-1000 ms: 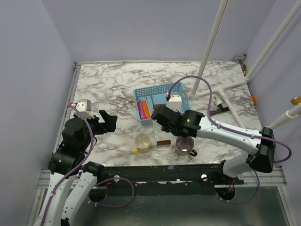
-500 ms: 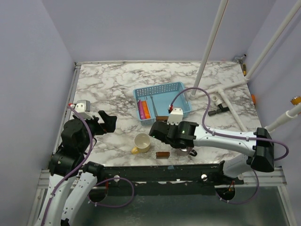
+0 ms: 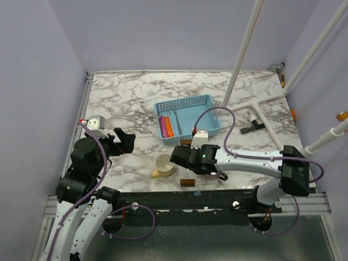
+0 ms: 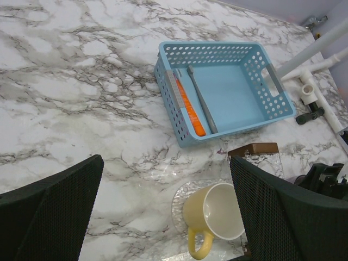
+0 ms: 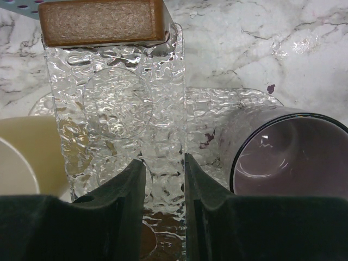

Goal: Prepare toiletry sets of a toothbrush and toothpaste on the tray

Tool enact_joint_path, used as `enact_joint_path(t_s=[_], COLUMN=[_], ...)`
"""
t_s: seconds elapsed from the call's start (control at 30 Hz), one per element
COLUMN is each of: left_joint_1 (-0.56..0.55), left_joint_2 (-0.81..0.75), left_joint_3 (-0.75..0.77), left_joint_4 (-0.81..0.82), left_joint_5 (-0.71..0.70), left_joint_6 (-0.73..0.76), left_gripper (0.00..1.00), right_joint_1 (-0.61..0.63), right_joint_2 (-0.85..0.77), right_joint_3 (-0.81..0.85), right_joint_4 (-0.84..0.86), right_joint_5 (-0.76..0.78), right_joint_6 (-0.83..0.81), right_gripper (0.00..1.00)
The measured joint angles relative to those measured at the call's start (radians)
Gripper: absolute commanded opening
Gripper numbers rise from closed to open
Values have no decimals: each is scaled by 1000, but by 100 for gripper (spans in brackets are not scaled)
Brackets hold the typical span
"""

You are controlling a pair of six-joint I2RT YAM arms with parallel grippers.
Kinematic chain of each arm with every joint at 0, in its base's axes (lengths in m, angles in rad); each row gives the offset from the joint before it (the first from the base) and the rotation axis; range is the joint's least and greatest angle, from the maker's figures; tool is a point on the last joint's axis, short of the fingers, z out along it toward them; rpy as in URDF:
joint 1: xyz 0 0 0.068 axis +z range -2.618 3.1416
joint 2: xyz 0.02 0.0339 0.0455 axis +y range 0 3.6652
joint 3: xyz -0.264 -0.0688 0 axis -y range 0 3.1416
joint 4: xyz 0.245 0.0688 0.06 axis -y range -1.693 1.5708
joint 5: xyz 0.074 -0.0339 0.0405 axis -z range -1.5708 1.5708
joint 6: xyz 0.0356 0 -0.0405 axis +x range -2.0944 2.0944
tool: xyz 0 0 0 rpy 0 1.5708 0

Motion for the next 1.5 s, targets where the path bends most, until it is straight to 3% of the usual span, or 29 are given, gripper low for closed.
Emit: enact_joint_path(t_s=[0.77, 1.5], left_joint_1=[0, 0], left_joint_2=[0, 0], left_joint_3=[0, 0], left_joint_4=[0, 0], left_joint_5=[0, 0], left_joint_6=[0, 0], left_gripper=[99, 99], right_joint_1=[-16, -42], right_joint_2=[5, 13], right_joint_3=[-131, -161], right_joint_4=[185, 233], right_joint_5=[-40, -68], right_joint_6=[-32, -50], right_gripper=[1, 1])
